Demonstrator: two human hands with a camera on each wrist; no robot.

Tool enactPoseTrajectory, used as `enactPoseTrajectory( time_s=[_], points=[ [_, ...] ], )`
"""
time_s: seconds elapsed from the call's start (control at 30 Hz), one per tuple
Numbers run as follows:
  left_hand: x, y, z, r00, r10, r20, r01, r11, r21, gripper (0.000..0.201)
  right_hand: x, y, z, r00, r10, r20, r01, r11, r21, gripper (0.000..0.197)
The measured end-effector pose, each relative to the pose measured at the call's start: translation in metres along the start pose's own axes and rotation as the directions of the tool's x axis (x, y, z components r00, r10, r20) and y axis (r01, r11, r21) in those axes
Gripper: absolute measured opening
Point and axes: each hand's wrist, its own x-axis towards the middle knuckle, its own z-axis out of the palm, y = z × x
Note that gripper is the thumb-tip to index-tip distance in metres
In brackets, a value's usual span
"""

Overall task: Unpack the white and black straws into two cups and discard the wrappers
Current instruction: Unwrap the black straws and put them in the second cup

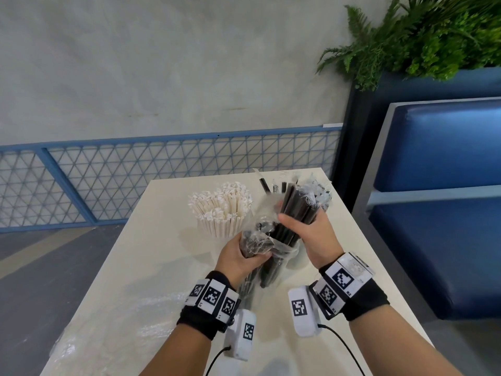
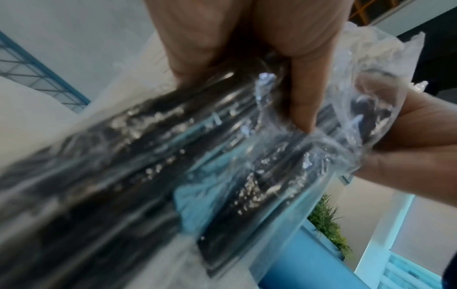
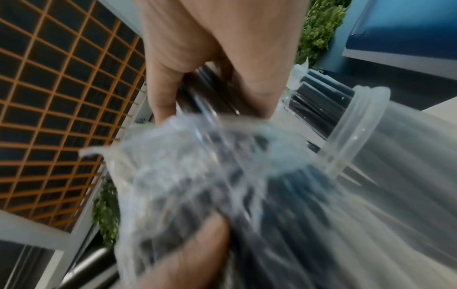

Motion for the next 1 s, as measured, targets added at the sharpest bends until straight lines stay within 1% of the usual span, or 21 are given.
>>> enactPoseTrajectory(
  time_s=[0.07, 0.13, 0.2, 0.33, 0.47, 0.57, 0.6, 0.63, 0.7, 0.73, 0.77, 0.8, 0.87, 0.93, 1.0],
  points=[
    [0.0, 0.002, 0.001, 1.0, 0.019, -0.013, -0.018, 0.999, 0.026, 0.036, -0.005, 0.005, 0.003, 1.0, 0.007, -0.02, -0.008, 0.998, -0.055, 0.031],
    [0.001, 0.003, 0.002, 0.999, 0.026, -0.022, -0.025, 0.999, 0.04, 0.034, -0.007, 0.003, 0.006, 0.997, -0.011, -0.079, 0.007, 0.999, -0.046, 0.022],
    [0.002, 0.003, 0.001, 1.0, 0.021, -0.021, -0.02, 0.998, 0.053, 0.033, -0.006, -0.002, 0.007, 0.992, -0.039, -0.123, 0.039, 0.999, -0.006, 0.021],
    [0.005, 0.005, -0.001, 1.0, 0.0, -0.015, 0.001, 0.997, 0.078, 0.035, -0.003, -0.014, 0.01, 0.984, -0.077, -0.161, 0.087, 0.994, 0.059, 0.017],
    [0.003, 0.006, -0.004, 1.0, -0.03, 0.007, 0.029, 0.995, 0.098, 0.033, 0.005, -0.025, 0.005, 0.98, -0.038, -0.198, 0.072, 0.983, 0.167, 0.005],
    [0.003, 0.005, -0.004, 1.0, -0.024, -0.008, 0.025, 0.991, 0.129, 0.035, 0.008, -0.026, 0.002, 0.975, -0.054, -0.215, 0.094, 0.979, 0.178, 0.004],
    [0.004, 0.006, -0.005, 1.0, -0.022, -0.02, 0.024, 0.991, 0.132, 0.038, 0.009, -0.026, 0.001, 0.977, -0.06, -0.205, 0.098, 0.978, 0.183, 0.007],
    [0.005, 0.007, -0.005, 0.999, -0.02, -0.032, 0.024, 0.991, 0.134, 0.04, 0.01, -0.024, 0.0, 0.981, -0.065, -0.181, 0.1, 0.977, 0.188, 0.018],
    [0.007, 0.009, -0.005, 0.999, -0.007, -0.048, 0.014, 0.99, 0.14, 0.042, 0.011, -0.021, -0.002, 0.993, -0.049, -0.109, 0.066, 0.985, 0.16, 0.05],
    [0.008, 0.011, -0.005, 0.998, 0.003, -0.055, 0.004, 0.991, 0.135, 0.042, 0.011, -0.02, -0.002, 0.998, -0.024, -0.066, 0.032, 0.993, 0.112, 0.058],
    [0.009, 0.012, -0.004, 0.998, 0.013, -0.063, -0.005, 0.993, 0.122, 0.041, 0.009, -0.017, -0.001, 1.0, -0.003, -0.019, 0.004, 0.999, 0.048, 0.058],
    [0.009, 0.014, -0.003, 0.997, 0.024, -0.068, -0.016, 0.994, 0.107, 0.041, 0.007, -0.013, 0.0, 1.0, 0.013, 0.017, -0.013, 1.0, -0.008, 0.053],
    [0.01, 0.018, -0.001, 0.998, 0.037, -0.054, -0.032, 0.995, 0.1, 0.04, 0.003, -0.008, 0.001, 1.0, 0.006, 0.016, -0.005, 0.999, -0.04, 0.038],
    [0.01, 0.019, 0.0, 0.999, 0.025, -0.041, -0.02, 0.994, 0.11, 0.039, 0.002, -0.01, 0.001, 0.999, -0.026, -0.031, 0.027, 1.0, 0.008, 0.025],
    [0.01, 0.02, -0.001, 0.999, 0.006, -0.032, -0.002, 0.993, 0.119, 0.036, 0.003, -0.015, 0.0, 0.995, -0.022, -0.093, 0.03, 0.995, 0.092, 0.018]
  ],
)
